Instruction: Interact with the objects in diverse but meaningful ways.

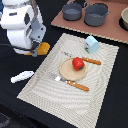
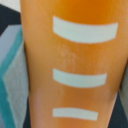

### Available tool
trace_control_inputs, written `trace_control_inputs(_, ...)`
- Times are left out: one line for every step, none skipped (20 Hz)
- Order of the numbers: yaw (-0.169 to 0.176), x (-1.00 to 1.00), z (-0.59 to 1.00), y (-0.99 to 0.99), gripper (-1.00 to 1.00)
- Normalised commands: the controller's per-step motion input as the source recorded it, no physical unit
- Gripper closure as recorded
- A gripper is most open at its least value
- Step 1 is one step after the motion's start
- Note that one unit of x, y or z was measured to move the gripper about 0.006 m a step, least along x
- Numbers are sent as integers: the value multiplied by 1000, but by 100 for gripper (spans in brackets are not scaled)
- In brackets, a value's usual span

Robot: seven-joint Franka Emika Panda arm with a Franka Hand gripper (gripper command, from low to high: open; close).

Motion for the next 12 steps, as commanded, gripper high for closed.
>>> trace_control_inputs(-57,834,109,-474,100)
trace_control_inputs(-51,846,129,-457,100)
trace_control_inputs(-47,846,126,-454,100)
trace_control_inputs(-56,834,134,-474,100)
trace_control_inputs(-78,789,120,-514,100)
trace_control_inputs(-83,771,100,-531,100)
trace_control_inputs(-81,757,91,-557,100)
trace_control_inputs(-80,754,89,-566,100)
trace_control_inputs(-74,740,83,-586,100)
trace_control_inputs(-62,717,80,-620,100)
trace_control_inputs(-61,714,69,-620,100)
trace_control_inputs(-59,654,37,-649,100)
